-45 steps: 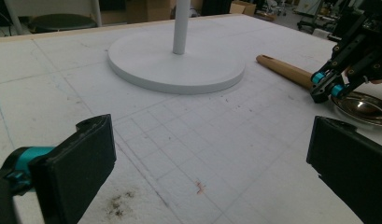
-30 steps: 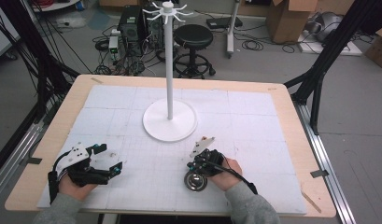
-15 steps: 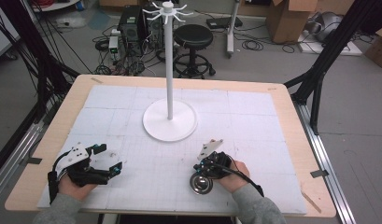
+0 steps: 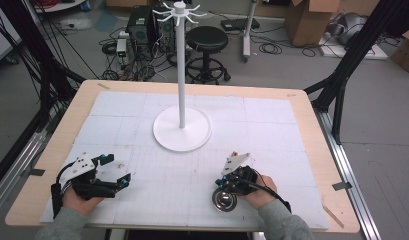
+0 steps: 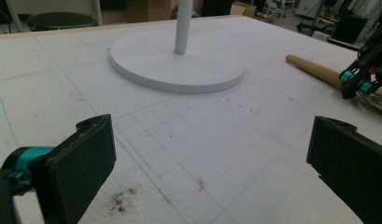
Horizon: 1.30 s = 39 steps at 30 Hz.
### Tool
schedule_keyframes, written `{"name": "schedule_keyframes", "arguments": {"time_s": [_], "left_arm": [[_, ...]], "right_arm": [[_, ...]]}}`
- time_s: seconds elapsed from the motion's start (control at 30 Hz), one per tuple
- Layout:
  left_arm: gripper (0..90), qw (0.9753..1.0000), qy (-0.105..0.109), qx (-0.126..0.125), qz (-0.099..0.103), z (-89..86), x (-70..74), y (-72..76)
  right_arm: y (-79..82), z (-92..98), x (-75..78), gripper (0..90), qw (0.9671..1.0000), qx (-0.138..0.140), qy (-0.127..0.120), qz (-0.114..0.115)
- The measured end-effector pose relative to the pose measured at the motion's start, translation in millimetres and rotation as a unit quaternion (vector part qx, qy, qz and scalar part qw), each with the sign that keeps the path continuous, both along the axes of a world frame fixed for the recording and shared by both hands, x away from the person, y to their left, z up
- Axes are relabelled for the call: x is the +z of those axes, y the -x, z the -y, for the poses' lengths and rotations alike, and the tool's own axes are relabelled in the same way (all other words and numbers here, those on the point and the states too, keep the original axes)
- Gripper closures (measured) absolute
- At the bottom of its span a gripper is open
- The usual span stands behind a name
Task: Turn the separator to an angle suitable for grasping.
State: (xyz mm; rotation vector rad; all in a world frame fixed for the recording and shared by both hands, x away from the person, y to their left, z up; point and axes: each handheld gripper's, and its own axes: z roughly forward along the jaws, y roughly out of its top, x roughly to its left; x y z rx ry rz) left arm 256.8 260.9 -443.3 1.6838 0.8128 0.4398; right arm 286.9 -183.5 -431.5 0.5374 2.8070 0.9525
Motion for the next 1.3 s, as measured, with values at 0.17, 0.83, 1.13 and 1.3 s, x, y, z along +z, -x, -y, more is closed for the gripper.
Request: {"name": "schedule_keyframes", "arguments": {"time_s": [0.17, 0.83, 1.13, 1.3], "left_arm": [[1.8, 1.0000, -0.001, 0.000, 0.000, 0.1, 0.2, -0.1], [1.8, 1.0000, 0.000, -0.001, 0.002, 0.3, 0.7, -0.9], [1.8, 1.0000, -0.001, -0.001, 0.000, 0.8, 0.2, -1.6], [1.8, 1.0000, 0.000, 0.000, -0.002, 0.9, -0.4, -2.7]], "right_arm": [[3.2, 10.4, -0.3, 90.0, 1.0000, 0.002, -0.001, 0.002], [22.2, 51.1, -0.6, 90.0, 0.9996, -0.025, -0.010, -0.007], [23.1, 56.5, -1.3, 90.0, 0.9992, -0.028, -0.022, -0.016], [22.5, 59.4, 6.8, 90.0, 0.9983, -0.033, -0.047, -0.009]]}}
